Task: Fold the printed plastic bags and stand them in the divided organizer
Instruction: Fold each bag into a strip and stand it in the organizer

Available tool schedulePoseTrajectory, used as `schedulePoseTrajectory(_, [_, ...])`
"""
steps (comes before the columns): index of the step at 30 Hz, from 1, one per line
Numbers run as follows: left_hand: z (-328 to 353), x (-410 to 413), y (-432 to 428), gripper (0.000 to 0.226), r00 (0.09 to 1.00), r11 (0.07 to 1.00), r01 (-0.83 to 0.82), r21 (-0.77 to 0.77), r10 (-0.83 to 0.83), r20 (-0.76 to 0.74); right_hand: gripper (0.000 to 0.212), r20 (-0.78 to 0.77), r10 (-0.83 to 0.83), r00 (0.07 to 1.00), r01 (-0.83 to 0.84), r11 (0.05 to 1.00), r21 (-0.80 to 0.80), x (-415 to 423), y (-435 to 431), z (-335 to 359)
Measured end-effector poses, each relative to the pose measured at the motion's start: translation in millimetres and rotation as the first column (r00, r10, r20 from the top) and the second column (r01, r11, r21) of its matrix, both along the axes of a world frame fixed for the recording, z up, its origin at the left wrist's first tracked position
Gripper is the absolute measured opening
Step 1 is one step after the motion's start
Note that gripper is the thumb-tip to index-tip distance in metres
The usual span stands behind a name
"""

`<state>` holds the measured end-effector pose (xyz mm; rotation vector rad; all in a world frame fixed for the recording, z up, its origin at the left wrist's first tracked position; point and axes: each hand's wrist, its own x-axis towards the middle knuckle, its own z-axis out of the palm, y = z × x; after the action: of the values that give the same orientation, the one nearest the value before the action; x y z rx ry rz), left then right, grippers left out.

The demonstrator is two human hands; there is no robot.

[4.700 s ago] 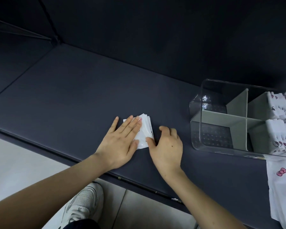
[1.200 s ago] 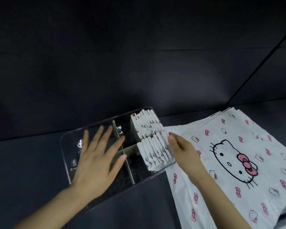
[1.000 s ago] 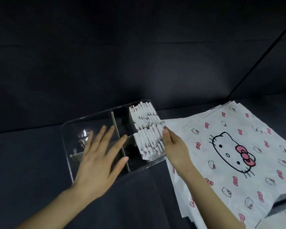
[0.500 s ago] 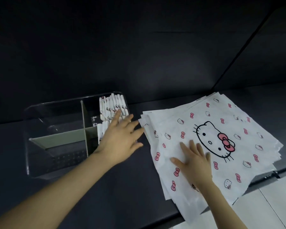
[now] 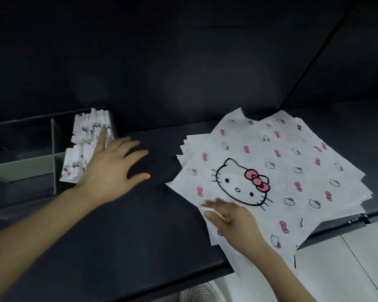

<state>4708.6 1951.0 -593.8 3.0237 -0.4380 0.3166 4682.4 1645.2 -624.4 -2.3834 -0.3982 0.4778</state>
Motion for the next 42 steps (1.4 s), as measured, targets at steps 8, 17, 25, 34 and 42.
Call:
schedulePoseTrajectory(8, [43, -47, -40, 0.071, 0.636, 0.543, -0.281, -0.791, -0.512, -0.577, 0.043, -0.422, 0.285, 0.861, -0.063, 0.882, 0.467, 2, -8, 45])
schedulePoseTrajectory(17, [6, -118, -13, 0.023, 0.742, 0.402, -0.559, -0.725, -0.149, -0.654, 0.016, -0.514, 0.441, 0.736, -0.251, 0.883, 0.398, 19, 13, 69])
schedulePoseTrajectory(25, [-23, -120, -3, 0.035, 0.705, 0.443, -0.67, -0.596, 0.127, -0.698, 0.016, -0.231, -0.16, 0.96, 0.165, 0.986, 0.002, 52, -27, 54])
schedulePoseTrajectory(34, [-22, -75, 48, 0.039, 0.855, 0.928, -0.33, -0.175, 0.372, 0.362, 0.007, 0.162, -0.29, 0.943, 0.3, 0.953, -0.044, 73, 22, -1])
schedulePoseTrajectory(42, [-43, -111, 130, 0.061, 0.496, 0.503, -0.785, -0.362, 0.86, 0.119, 0.027, 0.401, -0.262, 0.878, 0.319, 0.945, -0.079, 58, 44, -30])
